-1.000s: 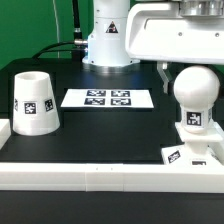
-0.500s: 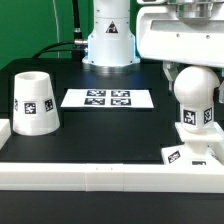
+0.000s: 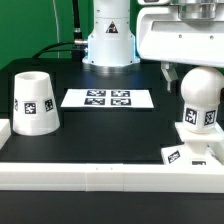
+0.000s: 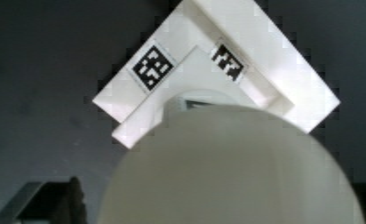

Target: Assemble lamp

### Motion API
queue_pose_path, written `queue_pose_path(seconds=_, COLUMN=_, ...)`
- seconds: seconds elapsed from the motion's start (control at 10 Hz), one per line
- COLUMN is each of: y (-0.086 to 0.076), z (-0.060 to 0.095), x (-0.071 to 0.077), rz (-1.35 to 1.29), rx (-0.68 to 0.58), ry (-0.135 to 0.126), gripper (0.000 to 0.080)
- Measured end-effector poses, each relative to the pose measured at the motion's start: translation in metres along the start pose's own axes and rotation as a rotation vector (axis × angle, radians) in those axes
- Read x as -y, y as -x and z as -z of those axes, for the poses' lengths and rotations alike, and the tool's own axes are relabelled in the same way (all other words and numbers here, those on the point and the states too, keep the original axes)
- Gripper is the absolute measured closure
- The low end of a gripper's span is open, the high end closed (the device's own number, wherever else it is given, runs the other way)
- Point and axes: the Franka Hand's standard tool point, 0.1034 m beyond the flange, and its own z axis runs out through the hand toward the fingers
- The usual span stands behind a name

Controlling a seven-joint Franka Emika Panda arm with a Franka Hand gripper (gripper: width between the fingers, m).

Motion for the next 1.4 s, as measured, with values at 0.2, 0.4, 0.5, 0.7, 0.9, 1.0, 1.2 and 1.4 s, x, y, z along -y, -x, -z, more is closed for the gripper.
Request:
queue_pose_path(seconds=0.2, y=0.0014, z=0.0001, x=0.0018, rz=0.232, rx=-0.002, ry=-0.001, gripper=0.0101)
queue_pose_path(seconds=0.4, y=0.005, z=0.0, x=0.0048, rz=0.461, rx=0.001, ry=-0.004, gripper=0.01)
queue_pose_path(seconds=0.5, y=0.0045, z=-0.0008, x=0.0029, rz=0.563, rx=0.002, ry=-0.003, gripper=0.01)
queue_pose_path(seconds=0.7, y=0.004, z=-0.0014, x=0.0016, rz=0.671, rx=0.003, ry=-0.002, gripper=0.01)
queue_pose_path(seconds=0.9, y=0.0036, z=-0.0016, x=0.0011, rz=0.824, rx=0.003, ry=-0.001, gripper=0.01)
queue_pose_path(seconds=1.0, y=0.0034, z=-0.0017, x=0.0009, rz=0.887, rx=0.003, ry=0.0, gripper=0.01)
queue_pose_path(seconds=1.2, y=0.0012, z=-0.0014, x=-0.0002, rz=1.102, rx=-0.002, ry=0.009, gripper=0.01)
queue_pose_path(seconds=1.4, y=0.001, z=-0.0002, x=0.0014, rz=1.305, rx=-0.011, ry=0.033, gripper=0.01)
